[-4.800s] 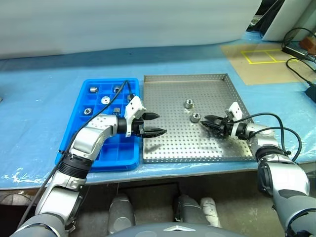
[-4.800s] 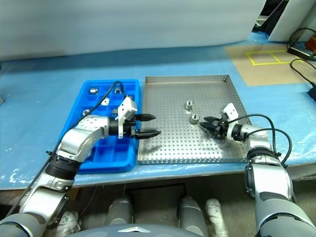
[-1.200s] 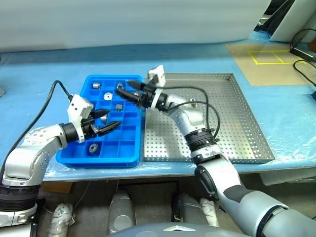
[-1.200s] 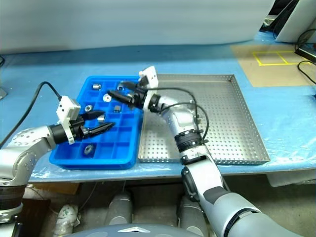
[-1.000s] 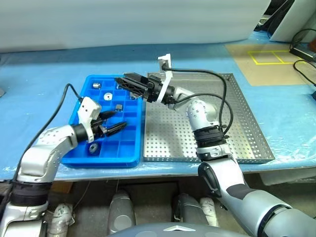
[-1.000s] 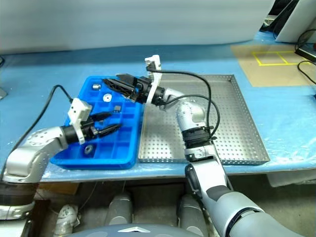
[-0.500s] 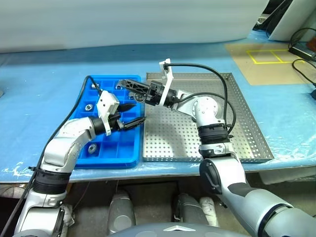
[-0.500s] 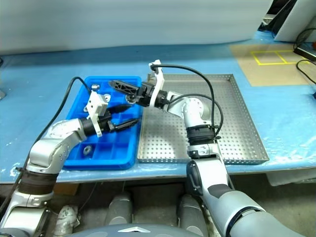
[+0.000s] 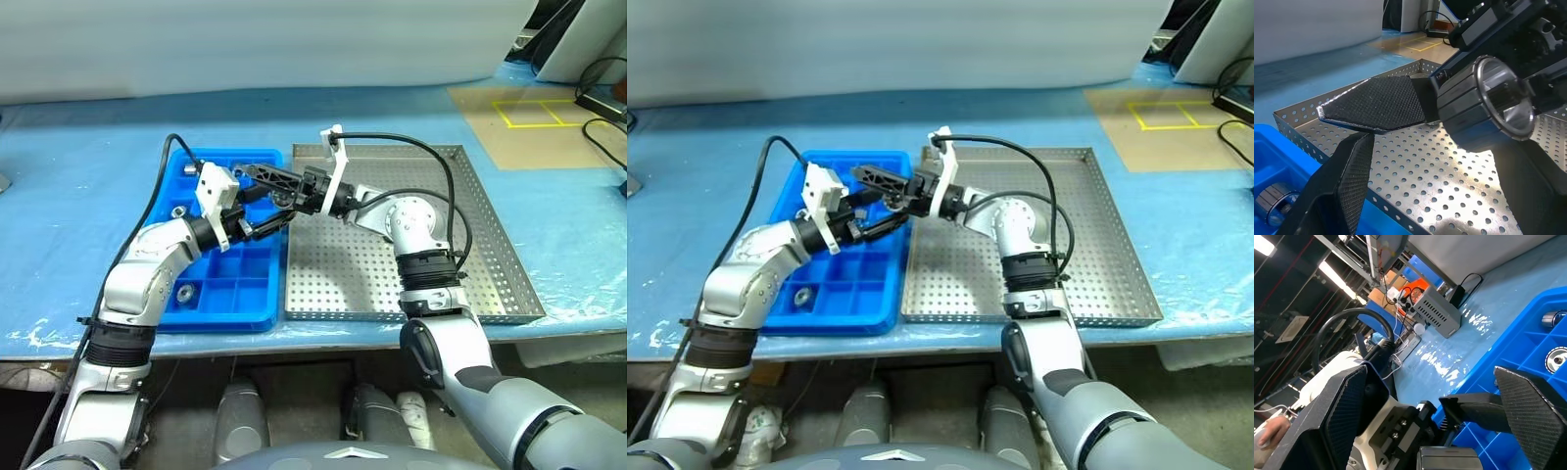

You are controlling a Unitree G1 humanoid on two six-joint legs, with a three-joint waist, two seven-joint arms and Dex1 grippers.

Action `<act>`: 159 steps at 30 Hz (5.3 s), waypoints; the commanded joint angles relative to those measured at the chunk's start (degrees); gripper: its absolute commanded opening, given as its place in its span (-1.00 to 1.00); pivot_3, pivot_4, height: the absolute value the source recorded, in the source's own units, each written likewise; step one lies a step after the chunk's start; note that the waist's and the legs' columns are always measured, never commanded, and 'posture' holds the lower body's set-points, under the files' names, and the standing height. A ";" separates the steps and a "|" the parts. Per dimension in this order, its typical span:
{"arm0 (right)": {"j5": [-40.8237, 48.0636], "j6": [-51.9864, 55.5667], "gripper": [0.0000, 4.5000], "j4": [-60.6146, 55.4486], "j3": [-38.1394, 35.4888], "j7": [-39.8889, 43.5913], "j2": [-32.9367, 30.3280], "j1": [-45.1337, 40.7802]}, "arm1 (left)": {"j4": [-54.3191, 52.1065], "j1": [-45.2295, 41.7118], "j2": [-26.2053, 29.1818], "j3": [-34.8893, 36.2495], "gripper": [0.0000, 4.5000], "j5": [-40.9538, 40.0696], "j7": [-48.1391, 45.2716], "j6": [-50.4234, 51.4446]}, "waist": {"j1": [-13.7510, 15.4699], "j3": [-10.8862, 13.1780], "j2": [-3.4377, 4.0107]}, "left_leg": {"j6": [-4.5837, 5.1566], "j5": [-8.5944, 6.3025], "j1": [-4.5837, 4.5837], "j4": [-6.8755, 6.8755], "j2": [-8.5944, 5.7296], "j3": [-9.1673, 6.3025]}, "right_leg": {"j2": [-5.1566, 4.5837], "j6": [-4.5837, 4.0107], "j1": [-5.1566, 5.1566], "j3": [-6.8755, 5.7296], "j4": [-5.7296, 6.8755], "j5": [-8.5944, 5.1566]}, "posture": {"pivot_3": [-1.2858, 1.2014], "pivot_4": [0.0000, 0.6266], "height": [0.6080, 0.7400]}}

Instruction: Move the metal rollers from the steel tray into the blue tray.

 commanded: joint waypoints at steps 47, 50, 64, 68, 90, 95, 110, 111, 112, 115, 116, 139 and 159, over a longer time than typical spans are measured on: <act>-1.33 -4.91 0.94 -0.90 3.79 2.25 -0.60 1.16 | -0.27 -2.98 1.49 -3.48 0.72 9.09 -2.96 -16.88 | -0.04 -0.01 0.00 | -0.02 0.01 -0.01 0.04 0.00 0.00 | -0.01 0.00 0.00 -0.01 0.02 0.00 | 0.10 -0.52 1.00; -1.47 -5.13 0.94 -1.02 3.94 2.47 -0.56 1.23 | 1.38 -4.14 -1.13 -3.71 0.72 9.91 -1.38 -18.15 | -0.07 -0.01 -0.01 | -0.01 0.02 -0.01 0.07 -0.03 0.00 | -0.03 0.00 0.01 0.01 0.02 0.00 | 0.10 -0.52 1.00; -1.25 -5.43 0.94 -1.63 3.34 2.26 -0.28 1.62 | 3.65 -5.25 -9.26 -3.72 0.72 6.02 -1.35 -14.20 | -0.15 -0.01 -0.01 | 0.00 0.02 -0.02 0.04 -0.02 0.00 | -0.02 0.00 0.01 0.00 0.02 0.00 | 0.09 -0.52 1.00; 0.60 -4.34 0.94 -0.94 0.83 1.90 0.19 1.02 | 0.97 -5.92 -10.93 -1.03 0.72 -1.92 -1.76 -4.92 | -0.16 -0.01 -0.01 | 0.00 0.02 -0.02 0.05 -0.02 0.00 | -0.02 -0.01 0.00 0.01 0.03 0.00 | 0.09 -0.52 1.00; -2.04 -6.11 0.94 -7.40 7.32 13.06 -7.42 1.84 | -3.49 -2.42 -6.85 -0.73 0.72 -8.66 -4.52 6.12 | -0.01 -0.01 -0.01 | 0.04 0.04 -0.04 0.02 -0.04 0.00 | -0.03 0.00 0.01 -0.01 -0.02 0.00 | 0.09 -0.52 1.00; -7.65 -13.65 0.94 -11.81 15.43 23.21 -16.84 5.53 | -4.04 -0.79 -2.28 1.13 0.72 -9.50 -6.81 6.70 | -0.21 -0.01 -0.01 | 0.05 0.03 -0.01 -0.01 0.00 0.00 | -0.01 0.00 0.02 0.00 -0.02 0.00 | 0.09 -0.52 1.00; 4.82 -6.20 0.94 0.13 4.96 11.42 -22.53 1.13 | -2.07 0.31 2.06 -2.21 0.72 -6.12 -5.76 3.08 | -0.33 -0.01 -0.01 | 0.16 0.10 0.05 0.10 -0.04 0.01 | -0.01 -0.02 0.10 0.05 0.00 -0.01 | 0.07 -0.52 1.00; 5.79 -5.25 0.94 2.24 3.51 8.27 -21.30 0.11 | -2.33 0.47 2.58 -3.17 0.72 -5.72 -6.39 2.58 | -0.35 -0.01 -0.01 | 0.16 0.10 0.05 0.09 -0.03 0.01 | 0.00 -0.02 0.08 0.05 0.00 -0.01 | 0.07 -0.52 1.00; 5.89 -5.59 0.94 3.47 2.77 5.65 -20.39 -0.58 | -2.53 0.54 3.10 -3.96 0.72 -5.48 -6.92 2.05 | -0.41 -0.01 -0.01 | 0.16 0.11 0.05 0.08 -0.04 0.01 | 0.00 -0.02 0.09 0.04 0.00 -0.01 | 0.07 -0.52 1.00; 10.01 -3.92 0.94 4.41 0.06 2.44 -19.20 -1.39 | -1.73 0.27 4.39 -5.28 0.72 -5.07 -7.45 1.04 | -0.38 -0.01 -0.01 | 0.16 0.11 0.05 0.05 -0.02 0.01 | 0.01 -0.02 0.07 0.03 0.00 -0.01 | 0.07 -0.52 1.00; 11.65 -3.01 0.94 4.84 -1.02 1.27 -18.93 -1.61 | -1.04 0.11 4.74 -5.48 0.72 -4.77 -7.57 0.67 | -0.29 -0.01 -0.01 | 0.16 0.10 0.04 0.05 -0.03 0.01 | 0.00 -0.02 0.07 0.02 0.00 -0.01 | 0.07 -0.52 1.00; 14.54 -0.93 0.94 -1.48 -8.64 -3.64 -17.93 1.78 | 2.80 -2.12 6.35 -0.11 0.72 -4.60 -9.35 -0.36 | 0.29 -0.02 0.06 | 0.11 0.13 -0.06 0.01 -0.10 0.02 | -0.05 -0.01 0.01 0.02 0.00 -0.01 | 0.06 -0.52 1.00; -30.95 -52.29 0.94 -8.05 21.20 19.39 -29.51 11.09 | 0.45 -7.19 0.61 8.30 0.72 -29.57 1.37 30.46 | -0.19 -0.03 0.03 | 0.19 0.10 -0.09 0.12 -0.15 0.01 | -0.08 -0.01 0.04 0.04 -0.02 -0.01 | 0.06 -0.52 1.00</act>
